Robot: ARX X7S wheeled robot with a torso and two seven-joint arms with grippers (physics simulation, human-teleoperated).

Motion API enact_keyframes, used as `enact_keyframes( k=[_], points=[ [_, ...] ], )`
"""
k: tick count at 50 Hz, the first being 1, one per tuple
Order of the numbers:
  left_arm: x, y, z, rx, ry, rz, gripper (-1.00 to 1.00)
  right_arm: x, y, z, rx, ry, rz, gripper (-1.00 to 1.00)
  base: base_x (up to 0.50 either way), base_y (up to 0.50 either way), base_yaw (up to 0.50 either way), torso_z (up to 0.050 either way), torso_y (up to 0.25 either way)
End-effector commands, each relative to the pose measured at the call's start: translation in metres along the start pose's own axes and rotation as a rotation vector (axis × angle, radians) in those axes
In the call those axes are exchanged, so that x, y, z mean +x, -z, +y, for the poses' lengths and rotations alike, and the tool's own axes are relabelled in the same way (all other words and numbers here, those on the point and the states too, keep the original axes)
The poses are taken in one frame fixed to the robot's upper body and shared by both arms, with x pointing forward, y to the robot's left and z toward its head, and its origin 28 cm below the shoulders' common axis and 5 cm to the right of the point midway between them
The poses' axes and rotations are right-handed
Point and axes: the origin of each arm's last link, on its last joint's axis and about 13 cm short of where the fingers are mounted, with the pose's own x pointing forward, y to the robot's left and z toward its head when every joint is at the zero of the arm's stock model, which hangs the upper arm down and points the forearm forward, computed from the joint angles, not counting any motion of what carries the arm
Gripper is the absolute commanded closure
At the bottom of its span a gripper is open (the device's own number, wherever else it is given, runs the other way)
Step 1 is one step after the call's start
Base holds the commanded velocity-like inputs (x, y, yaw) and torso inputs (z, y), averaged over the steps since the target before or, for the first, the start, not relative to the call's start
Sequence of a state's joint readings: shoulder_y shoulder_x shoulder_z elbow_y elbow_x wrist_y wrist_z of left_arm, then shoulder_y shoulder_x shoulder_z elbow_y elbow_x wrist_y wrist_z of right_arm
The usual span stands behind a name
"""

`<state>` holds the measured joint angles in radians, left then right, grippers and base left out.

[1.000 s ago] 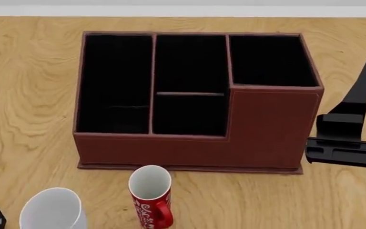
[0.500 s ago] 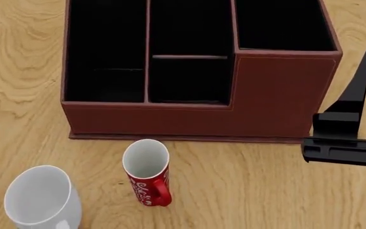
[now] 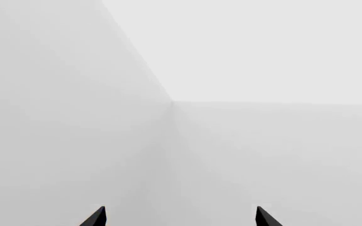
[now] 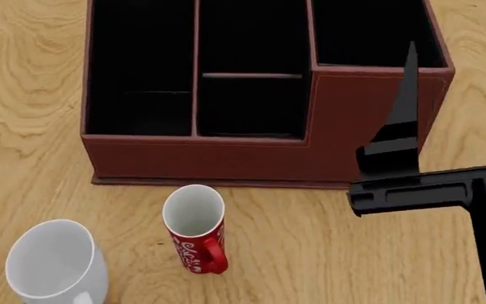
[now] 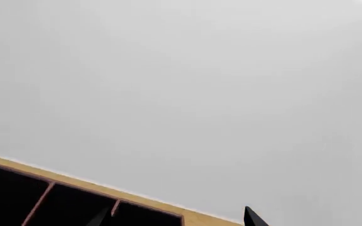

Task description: Pick up the white mug and place it to the right of the caddy.

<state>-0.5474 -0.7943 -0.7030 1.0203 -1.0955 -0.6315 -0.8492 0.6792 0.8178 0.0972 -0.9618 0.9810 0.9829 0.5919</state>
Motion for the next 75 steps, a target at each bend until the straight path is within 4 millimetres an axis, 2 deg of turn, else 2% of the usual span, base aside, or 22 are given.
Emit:
enact_keyframes(
  k=[1, 18, 29, 44, 59, 75],
  points=[
    [-0.001, -0.002, 0.001, -0.003, -0.003, -0.011, -1.0, 0.008, -0.012, 0.009, 0.073, -0.243, 0.01, -1.0, 0.0, 0.0, 0.0, 0.0, 0.0],
    [0.0, -0.001, 0.001, -0.009, -0.009, -0.013, -1.0, 0.007, -0.024, 0.047, 0.161, -0.733, 0.074, -1.0, 0.0, 0.0, 0.0, 0.0, 0.0],
    [0.001, -0.004, 0.001, -0.015, -0.008, -0.021, -1.0, 0.008, -0.017, 0.071, 0.202, -0.943, 0.183, -1.0, 0.0, 0.0, 0.0, 0.0, 0.0],
    [0.003, -0.007, 0.002, -0.011, -0.011, -0.027, -1.0, 0.011, 0.0, 0.099, 0.277, -1.112, 0.377, -1.0, 0.0, 0.0, 0.0, 0.0, 0.0],
    [0.004, -0.009, 0.004, -0.002, -0.02, -0.033, -1.0, 0.002, 0.012, 0.111, 0.311, -1.18, 0.493, -1.0, 0.0, 0.0, 0.0, 0.0, 0.0],
    [0.003, -0.006, 0.004, -0.003, -0.022, -0.027, -1.0, 0.001, 0.049, 0.124, 0.274, -1.174, 0.63, -1.0, 0.0, 0.0, 0.0, 0.0, 0.0]
  ],
)
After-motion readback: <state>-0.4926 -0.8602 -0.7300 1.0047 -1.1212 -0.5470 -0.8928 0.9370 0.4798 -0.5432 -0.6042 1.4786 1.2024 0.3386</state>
